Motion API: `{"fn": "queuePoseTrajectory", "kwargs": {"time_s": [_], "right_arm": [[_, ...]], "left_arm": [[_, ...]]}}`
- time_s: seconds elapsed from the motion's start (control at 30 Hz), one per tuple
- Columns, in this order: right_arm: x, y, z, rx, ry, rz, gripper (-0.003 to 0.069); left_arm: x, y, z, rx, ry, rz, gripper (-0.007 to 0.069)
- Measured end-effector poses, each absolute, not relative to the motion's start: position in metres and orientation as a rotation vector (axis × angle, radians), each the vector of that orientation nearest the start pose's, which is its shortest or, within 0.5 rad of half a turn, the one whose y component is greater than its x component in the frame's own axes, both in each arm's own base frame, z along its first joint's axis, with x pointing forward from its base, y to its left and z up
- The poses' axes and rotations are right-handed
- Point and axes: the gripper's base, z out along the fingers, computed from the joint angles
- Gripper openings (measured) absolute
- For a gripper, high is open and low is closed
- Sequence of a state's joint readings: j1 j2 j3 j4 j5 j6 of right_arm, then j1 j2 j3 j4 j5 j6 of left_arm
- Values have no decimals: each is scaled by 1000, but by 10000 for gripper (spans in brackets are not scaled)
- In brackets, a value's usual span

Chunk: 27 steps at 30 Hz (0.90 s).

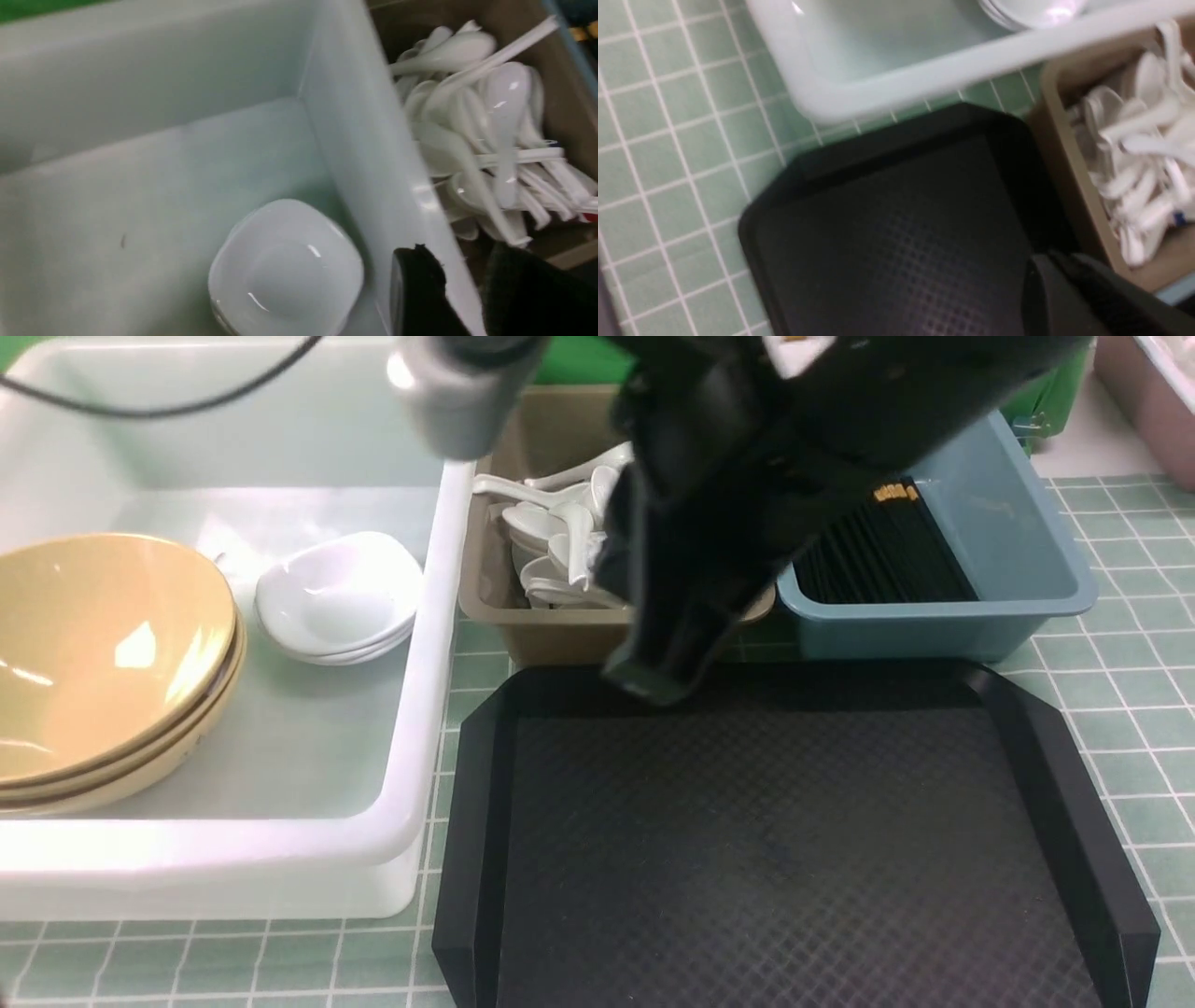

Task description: On blue table put chopsticks spoon bowls plates into blue grey white boxes.

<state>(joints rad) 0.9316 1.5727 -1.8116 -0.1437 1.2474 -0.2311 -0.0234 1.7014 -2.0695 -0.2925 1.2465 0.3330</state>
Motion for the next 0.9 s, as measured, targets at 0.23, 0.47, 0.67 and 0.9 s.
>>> {"fn": "queuePoseTrajectory", "kwargs": {"time_s": [0.23, 0.47, 0.67, 0.9], "right_arm": [[178, 217, 434, -1316, 2122, 114, 78], [134, 159, 425, -1203, 2096, 186, 87], [109, 127, 414, -1096, 1934, 291, 90], [85, 100, 396, -994, 1723, 401, 96]], "left_arm": [[277, -58, 505, 518, 2190, -123, 2], [186, -38, 458, 475, 2308, -81, 2], [117, -26, 397, 425, 2257, -76, 2], [53, -15, 331, 360, 2042, -73, 2]]}}
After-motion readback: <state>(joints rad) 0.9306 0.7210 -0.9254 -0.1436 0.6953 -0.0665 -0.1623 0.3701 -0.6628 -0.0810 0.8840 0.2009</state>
